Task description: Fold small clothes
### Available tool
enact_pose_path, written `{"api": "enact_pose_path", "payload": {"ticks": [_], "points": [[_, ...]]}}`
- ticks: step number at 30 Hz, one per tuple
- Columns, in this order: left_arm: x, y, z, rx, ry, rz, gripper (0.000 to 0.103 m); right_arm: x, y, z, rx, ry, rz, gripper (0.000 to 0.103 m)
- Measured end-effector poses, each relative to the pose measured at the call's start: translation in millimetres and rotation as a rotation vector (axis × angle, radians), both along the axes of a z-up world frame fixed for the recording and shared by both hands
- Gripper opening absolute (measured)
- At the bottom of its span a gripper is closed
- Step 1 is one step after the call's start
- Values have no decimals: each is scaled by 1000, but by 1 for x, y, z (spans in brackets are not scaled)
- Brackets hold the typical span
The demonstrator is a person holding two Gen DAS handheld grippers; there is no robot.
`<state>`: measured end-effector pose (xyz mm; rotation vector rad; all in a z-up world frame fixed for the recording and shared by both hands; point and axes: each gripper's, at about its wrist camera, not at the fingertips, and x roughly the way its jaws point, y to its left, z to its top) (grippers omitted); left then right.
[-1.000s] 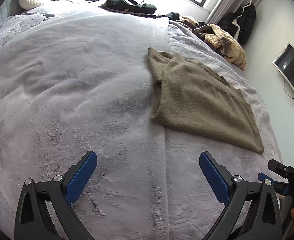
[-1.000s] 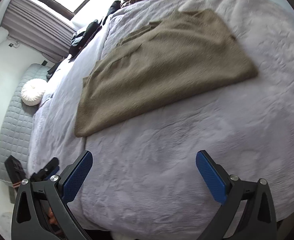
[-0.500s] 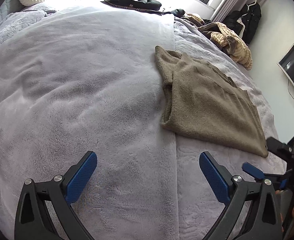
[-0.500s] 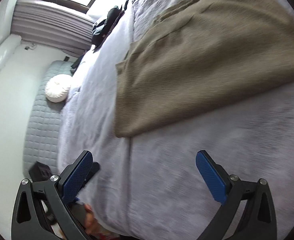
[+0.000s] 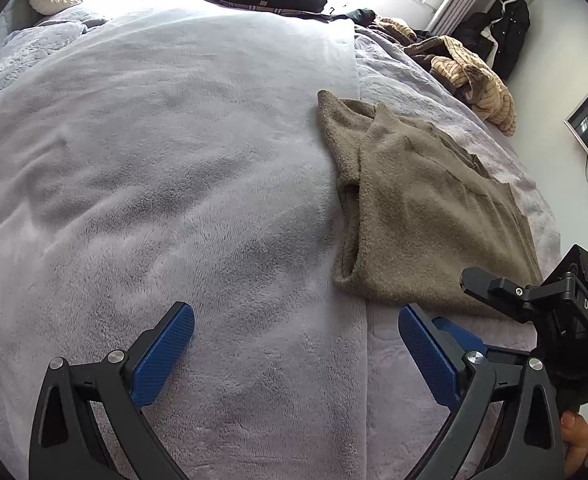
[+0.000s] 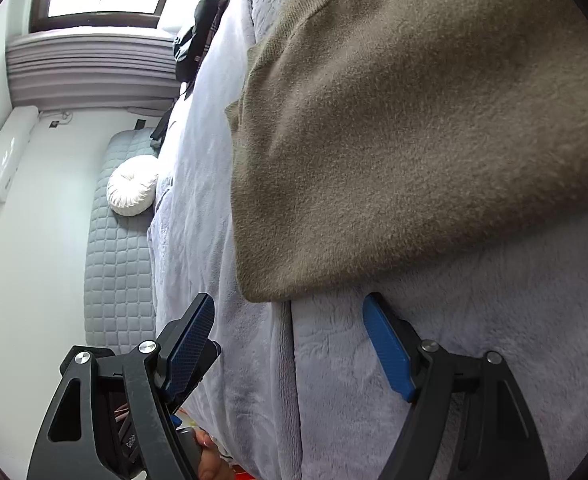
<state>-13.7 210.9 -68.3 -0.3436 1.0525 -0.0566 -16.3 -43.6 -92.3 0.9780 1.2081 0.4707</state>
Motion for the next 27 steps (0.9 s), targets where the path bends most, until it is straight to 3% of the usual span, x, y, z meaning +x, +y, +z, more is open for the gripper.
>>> {"api": "enact_pose_path", "payload": {"ticks": [7,13,14,15,16,18,22,27], "points": [[13,-1,-5,-11,12,-6,102,20,-1,-2,39,-12,-47,80],[35,19,-5,-101,0,51,102,31,-5,-12,124,-15,-107,78],[41,22,-7,-132,-3,56,102,32,-6,-14,142,-11,-116,74],[47,24,-8,-174,-3,51,102,33,-7,-16,158,-3,-122,55],[52,24,-9,-203,-2,45,102,34,-9,-18,162,3,-123,29],[66,22,-14,-311,-2,12,102,37,-13,-19,177,-3,-119,9],[96,10,-22,-425,10,-56,102,45,-20,6,177,-93,-81,9],[146,-15,-34,-613,66,-166,102,52,-20,42,108,-202,-18,9]]}}
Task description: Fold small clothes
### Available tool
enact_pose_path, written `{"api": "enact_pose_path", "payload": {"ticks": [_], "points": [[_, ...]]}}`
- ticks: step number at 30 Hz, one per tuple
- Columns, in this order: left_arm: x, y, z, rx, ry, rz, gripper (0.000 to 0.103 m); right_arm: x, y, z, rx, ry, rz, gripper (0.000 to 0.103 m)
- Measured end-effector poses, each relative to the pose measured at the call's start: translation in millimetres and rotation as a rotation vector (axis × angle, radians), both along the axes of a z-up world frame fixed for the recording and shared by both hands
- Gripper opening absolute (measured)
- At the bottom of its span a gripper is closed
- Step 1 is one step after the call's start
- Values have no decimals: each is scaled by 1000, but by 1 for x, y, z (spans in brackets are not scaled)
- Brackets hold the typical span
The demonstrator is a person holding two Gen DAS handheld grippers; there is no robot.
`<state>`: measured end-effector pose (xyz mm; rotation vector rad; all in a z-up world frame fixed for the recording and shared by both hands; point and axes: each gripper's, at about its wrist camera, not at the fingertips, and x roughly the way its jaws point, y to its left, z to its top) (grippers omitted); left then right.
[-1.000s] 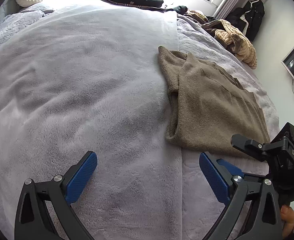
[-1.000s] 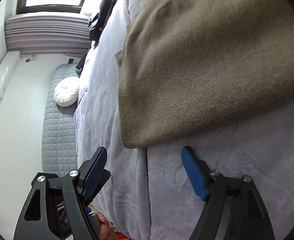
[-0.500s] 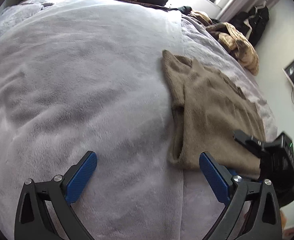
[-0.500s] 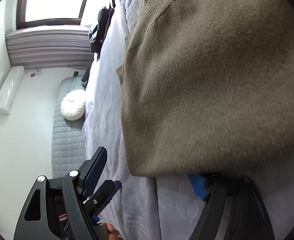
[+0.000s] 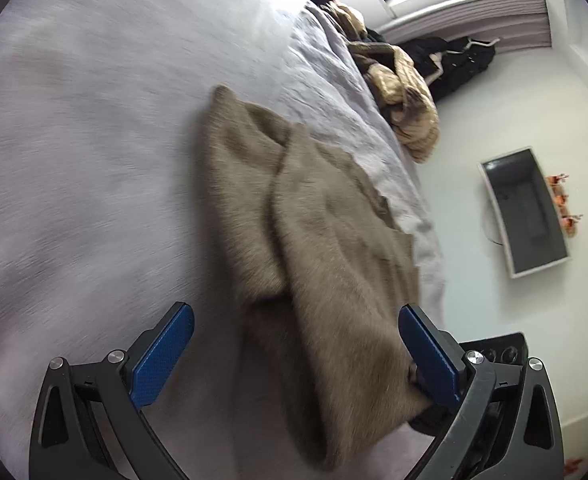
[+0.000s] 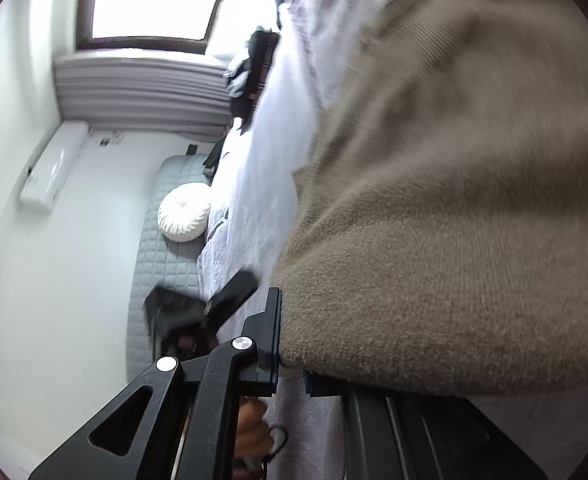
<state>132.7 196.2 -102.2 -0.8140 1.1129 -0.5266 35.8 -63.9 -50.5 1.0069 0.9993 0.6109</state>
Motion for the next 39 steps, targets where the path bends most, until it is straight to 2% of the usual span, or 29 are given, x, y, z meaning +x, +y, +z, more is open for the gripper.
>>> {"api": "enact_pose_path", "payload": {"ticks": [2,3,7,10,11,12,13,14,15,17,18,22,25,28,30,32,33,36,39], "points": [[17,-11,-2,-29,22,-31,102,1,0,7,-14,-17,11,9],[26,-18,-2,-16,28,-36,102,2,0,7,-17,-19,17,9],[46,-41,7,58,23,-54,102,1,0,0,-27,13,58,9],[55,-59,6,141,34,-78,101,-6,2,-6,-68,84,161,13],[55,-62,5,161,34,-82,97,-10,3,-5,-97,109,208,14],[56,-65,4,188,33,-84,83,-16,2,-2,-141,121,264,14],[56,-68,3,231,33,-88,63,-20,0,3,-167,112,297,14],[56,-70,0,288,37,-95,50,-23,-4,10,-190,91,321,14],[55,-69,-4,339,45,-107,31,-24,-12,20,-226,60,322,14],[53,-66,-3,322,39,-94,27,-17,-31,34,-302,14,258,14],[52,-66,-1,318,32,-87,23,-9,-45,40,-357,-5,192,14],[47,-71,19,375,-36,-80,20,27,-81,39,-548,-8,18,12],[46,-81,35,401,-83,-74,20,53,-81,22,-664,1,5,11],[44,-90,52,400,-114,-67,20,65,-70,-19,-751,87,60,10],[41,-96,66,400,-141,-73,20,63,-66,-23,-775,40,58,10],[39,-114,84,427,-186,-93,20,59,-66,-19,-773,21,63,9],[38,-124,93,438,-207,-106,20,59,-73,-16,-734,14,70,9],[34,-164,120,469,-272,-156,20,49,-105,-13,-530,36,44,10],[30,-215,138,494,-326,-241,20,30,-150,-9,-417,36,-48,10]]}}
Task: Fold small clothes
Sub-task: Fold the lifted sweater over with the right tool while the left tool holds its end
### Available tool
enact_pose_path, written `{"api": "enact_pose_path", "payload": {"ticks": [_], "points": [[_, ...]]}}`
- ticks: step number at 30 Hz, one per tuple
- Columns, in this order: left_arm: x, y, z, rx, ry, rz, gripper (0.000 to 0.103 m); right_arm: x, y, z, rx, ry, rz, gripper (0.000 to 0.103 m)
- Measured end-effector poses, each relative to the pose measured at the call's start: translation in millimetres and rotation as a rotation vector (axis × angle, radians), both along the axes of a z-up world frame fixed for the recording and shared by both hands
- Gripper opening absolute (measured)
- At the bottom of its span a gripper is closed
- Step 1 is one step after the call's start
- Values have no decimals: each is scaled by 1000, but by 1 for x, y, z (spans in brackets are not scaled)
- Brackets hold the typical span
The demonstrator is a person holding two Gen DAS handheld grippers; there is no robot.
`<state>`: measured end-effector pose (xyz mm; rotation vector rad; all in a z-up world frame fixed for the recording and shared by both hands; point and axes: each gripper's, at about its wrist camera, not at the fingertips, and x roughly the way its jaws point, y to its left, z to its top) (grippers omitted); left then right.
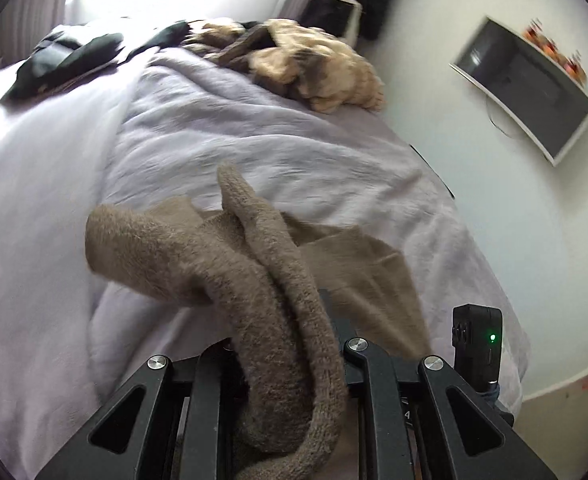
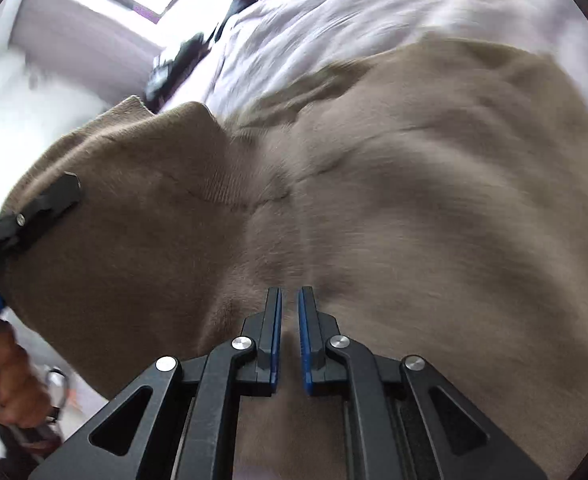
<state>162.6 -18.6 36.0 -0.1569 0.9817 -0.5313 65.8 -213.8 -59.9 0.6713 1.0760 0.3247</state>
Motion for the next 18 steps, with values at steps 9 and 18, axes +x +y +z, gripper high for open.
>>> {"api": "enact_pose_path", "payload": {"ticks": [9,18], "points": [[-5,-172,-46,216,31,-213,20,-52,-101,-25,218,-19,-198,13],[-29,-174,-32,200,-49,-181,80,-77,-138,-55,478,-49,-289,23]]}}
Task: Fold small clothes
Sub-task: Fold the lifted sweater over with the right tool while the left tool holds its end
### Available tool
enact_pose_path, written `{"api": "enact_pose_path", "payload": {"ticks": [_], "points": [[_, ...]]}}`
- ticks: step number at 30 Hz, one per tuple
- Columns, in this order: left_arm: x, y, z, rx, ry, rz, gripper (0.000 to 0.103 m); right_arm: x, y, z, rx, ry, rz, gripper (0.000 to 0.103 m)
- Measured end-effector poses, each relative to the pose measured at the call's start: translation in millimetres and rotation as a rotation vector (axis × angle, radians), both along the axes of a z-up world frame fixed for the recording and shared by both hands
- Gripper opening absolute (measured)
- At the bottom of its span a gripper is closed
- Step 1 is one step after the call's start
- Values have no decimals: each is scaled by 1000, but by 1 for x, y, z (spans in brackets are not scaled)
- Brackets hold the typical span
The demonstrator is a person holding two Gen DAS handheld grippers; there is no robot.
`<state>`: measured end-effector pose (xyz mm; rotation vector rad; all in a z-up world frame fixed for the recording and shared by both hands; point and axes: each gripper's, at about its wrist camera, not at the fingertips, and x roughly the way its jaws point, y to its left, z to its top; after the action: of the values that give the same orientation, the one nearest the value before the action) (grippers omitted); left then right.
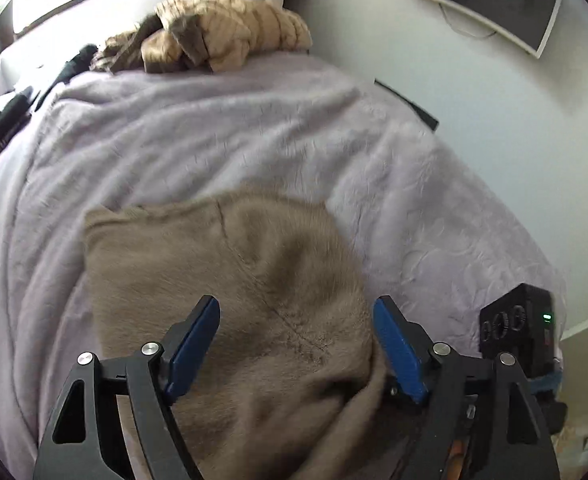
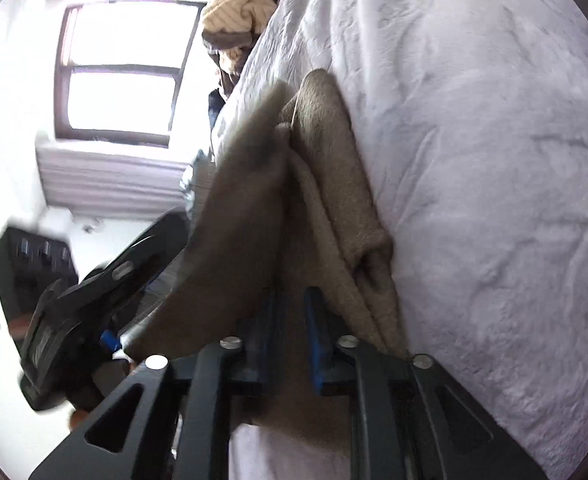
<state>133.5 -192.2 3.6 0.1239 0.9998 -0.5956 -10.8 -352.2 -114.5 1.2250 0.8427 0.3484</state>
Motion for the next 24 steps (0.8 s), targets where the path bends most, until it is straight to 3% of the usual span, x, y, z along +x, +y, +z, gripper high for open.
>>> {"api": "enact_pose_path", "payload": {"ticks": [2,4,5,7,9,14,15,16,17,18,21,24], "points": [[-4,13,14,-48,-16,-1,80,-3,-4,-3,45,-13,-15,28],[-4,30,23,-67,-46,21,80,-12,-14,-5,94,-29,-39,40],[-4,40,25,-58,-63,49,80,-16,-17,-7,126,-42,-54,44],[-2,66,20,-38,-76,125,80,-21,-24,-8,221,-82,-88,62],[2,87,8,-21,-54,181,80,-30,-31,-6,276,-97,-95,66],[2,138,-40,23,58,315,80,12,-20,11,136,-33,41,67],[0,142,-47,26,68,329,80,23,-12,16,87,-11,66,60],[-3,148,-52,15,79,345,80,28,-7,20,28,5,90,31],[-5,150,-56,-8,80,356,80,37,-1,28,-61,20,123,13],[-8,153,-56,-24,77,368,80,42,6,43,-167,2,144,15],[-13,149,-56,-25,52,364,80,47,10,75,-298,-101,145,14],[-13,141,-59,-22,57,336,81,54,1,65,-375,-39,115,14]]}}
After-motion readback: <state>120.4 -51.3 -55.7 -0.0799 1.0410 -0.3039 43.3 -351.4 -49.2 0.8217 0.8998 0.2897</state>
